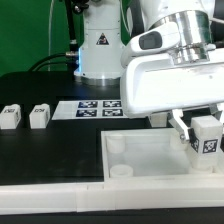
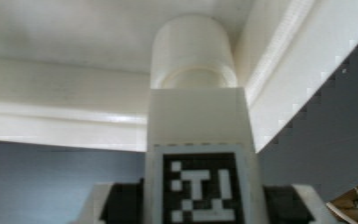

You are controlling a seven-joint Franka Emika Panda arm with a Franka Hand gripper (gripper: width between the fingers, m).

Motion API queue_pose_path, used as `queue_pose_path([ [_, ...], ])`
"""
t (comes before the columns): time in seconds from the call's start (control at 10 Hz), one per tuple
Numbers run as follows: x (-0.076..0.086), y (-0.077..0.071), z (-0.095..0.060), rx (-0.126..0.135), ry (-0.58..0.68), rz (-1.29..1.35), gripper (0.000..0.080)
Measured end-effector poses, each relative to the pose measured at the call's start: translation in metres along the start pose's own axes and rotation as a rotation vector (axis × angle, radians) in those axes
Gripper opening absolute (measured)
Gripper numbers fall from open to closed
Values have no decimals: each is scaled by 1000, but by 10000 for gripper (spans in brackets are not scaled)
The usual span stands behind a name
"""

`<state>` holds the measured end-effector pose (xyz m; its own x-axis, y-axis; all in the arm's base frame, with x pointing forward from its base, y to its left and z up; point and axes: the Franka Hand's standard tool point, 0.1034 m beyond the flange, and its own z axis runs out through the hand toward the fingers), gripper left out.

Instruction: Assemble one leg

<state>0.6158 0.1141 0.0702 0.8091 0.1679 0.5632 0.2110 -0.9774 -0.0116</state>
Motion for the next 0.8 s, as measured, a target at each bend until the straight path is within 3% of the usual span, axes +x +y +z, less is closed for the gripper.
queue_pose_path([
  [0.1,-1,0,1,1,-6,0,381],
  [0.2,-1,0,1,1,-6,0,381],
  [0.3,-1,0,1,1,-6,0,555],
  [0.4,-2,0,1,1,-6,0,633],
  [0.8,-2,0,1,1,-6,0,649],
])
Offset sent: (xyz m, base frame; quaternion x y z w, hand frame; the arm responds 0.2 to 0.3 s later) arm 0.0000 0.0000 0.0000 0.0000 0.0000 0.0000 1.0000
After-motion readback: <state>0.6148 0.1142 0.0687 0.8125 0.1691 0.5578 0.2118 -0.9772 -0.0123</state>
